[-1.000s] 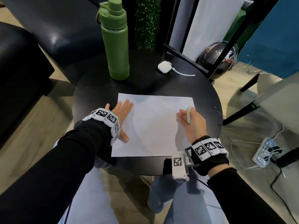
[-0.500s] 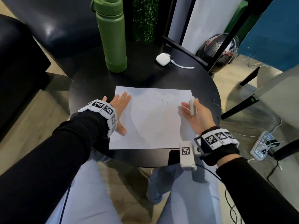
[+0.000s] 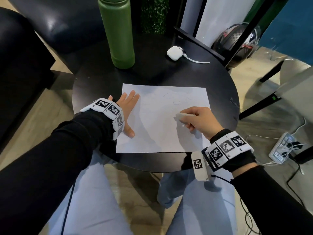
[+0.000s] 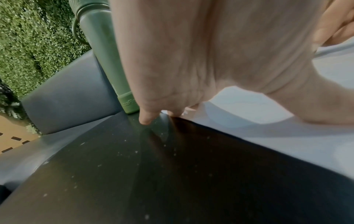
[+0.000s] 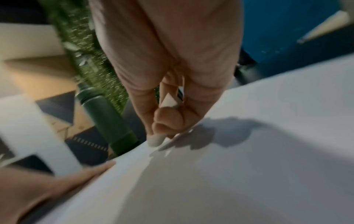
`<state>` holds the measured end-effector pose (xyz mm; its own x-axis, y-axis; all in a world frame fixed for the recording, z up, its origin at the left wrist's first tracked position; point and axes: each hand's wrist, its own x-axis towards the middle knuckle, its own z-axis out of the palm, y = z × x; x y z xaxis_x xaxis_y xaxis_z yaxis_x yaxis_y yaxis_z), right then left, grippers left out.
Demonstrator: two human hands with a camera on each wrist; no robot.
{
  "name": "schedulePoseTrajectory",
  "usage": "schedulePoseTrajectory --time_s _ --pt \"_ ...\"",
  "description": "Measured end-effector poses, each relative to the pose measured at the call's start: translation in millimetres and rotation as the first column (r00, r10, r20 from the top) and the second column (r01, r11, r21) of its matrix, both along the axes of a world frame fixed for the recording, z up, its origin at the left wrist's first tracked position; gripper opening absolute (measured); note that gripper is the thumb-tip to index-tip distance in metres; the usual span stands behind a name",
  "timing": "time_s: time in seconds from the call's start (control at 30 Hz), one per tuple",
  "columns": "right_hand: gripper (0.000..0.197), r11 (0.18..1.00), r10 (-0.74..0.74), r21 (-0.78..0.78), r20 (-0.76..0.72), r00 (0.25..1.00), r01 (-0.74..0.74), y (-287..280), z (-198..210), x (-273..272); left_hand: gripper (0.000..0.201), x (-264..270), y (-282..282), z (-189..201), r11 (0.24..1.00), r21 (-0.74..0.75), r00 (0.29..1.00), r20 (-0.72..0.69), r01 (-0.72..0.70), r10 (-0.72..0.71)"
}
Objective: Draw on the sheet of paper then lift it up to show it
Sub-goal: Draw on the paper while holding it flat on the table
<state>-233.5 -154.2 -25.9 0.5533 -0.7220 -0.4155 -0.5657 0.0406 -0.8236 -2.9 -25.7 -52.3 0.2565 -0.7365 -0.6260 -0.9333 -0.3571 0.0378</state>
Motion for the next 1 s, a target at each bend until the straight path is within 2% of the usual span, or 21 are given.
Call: schedulePoseTrajectory --time_s 0.1,0.2,0.27,0.4,0.47,0.57,0.6,0.67,0.73,0.8,0.83,0.93,1.0 --pt "0.017 0.974 0.130 -0.174 -0.090 0.987 -0.144 4.7 3.1 11.6 0.153 1.5 -2.6 -2.7 1.000 0.006 1.000 -0.001 0.002 -0.002" --pt "0.022 0.875 0.272 -0.362 -0.185 0.944 -0.323 6.5 5.6 17.0 0.155 -1.4 -7.9 -3.1 1.000 0.027 1.000 0.007 -0.009 0.009" --pt "0.022 0.770 0.405 -0.406 -0.283 0.869 -0.491 6.2 7.0 12.1 0.155 -3.7 -9.3 -6.3 0.999 0.037 0.999 0.042 -0.003 0.001" --pt "0.020 0.551 0.603 -0.335 -0.473 0.642 -0.764 -0.4 16.9 1.2 0.153 -2.6 -8.3 -12.4 1.000 0.019 0.994 0.106 0.017 -0.019" --pt "0.020 0.512 0.616 -0.337 -0.497 0.611 -0.790 -0.9 20.1 9.5 0.152 -1.5 -7.4 -10.5 1.000 0.024 0.995 0.100 0.006 -0.008" --pt "0.020 0.541 0.573 -0.434 -0.436 0.694 -0.720 7.7 17.4 21.8 0.151 -1.8 -7.3 -6.9 0.999 0.031 0.997 0.078 -0.014 0.011" --pt "0.021 0.538 0.574 -0.438 -0.435 0.694 -0.720 10.1 16.2 21.7 0.151 -2.4 -6.9 -6.5 0.999 0.032 0.998 0.069 -0.015 0.013" --pt "0.022 0.484 0.610 -0.392 -0.490 0.623 -0.783 11.7 16.1 14.9 0.151 -3.6 -5.7 -6.8 1.000 0.027 0.998 0.059 -0.007 0.006" --pt "0.023 0.416 0.654 -0.295 -0.560 0.509 -0.860 10.8 21.1 8.6 0.151 -5.0 -4.3 -5.8 1.000 0.022 0.998 0.057 -0.001 -0.001" --pt "0.023 0.410 0.672 -0.232 -0.577 0.464 -0.882 9.6 27.5 12.5 0.149 -6.8 -3.7 -2.3 1.000 0.018 0.999 0.051 -0.011 0.010" --pt "0.024 0.436 0.665 -0.232 -0.567 0.485 -0.869 9.7 30.0 18.7 0.148 -7.7 -3.1 0.1 1.000 0.016 0.999 0.044 -0.017 0.017" --pt "0.025 0.577 0.574 -0.347 -0.473 0.669 -0.740 10.0 32.2 46.3 0.145 -10.7 0.4 8.1 1.000 0.006 0.999 -0.008 -0.031 0.031" --pt "0.026 0.628 0.539 -0.392 -0.405 0.739 -0.673 14.9 31.7 63.9 0.137 -11.9 3.4 14.0 0.998 -0.029 0.997 -0.048 -0.054 0.052"
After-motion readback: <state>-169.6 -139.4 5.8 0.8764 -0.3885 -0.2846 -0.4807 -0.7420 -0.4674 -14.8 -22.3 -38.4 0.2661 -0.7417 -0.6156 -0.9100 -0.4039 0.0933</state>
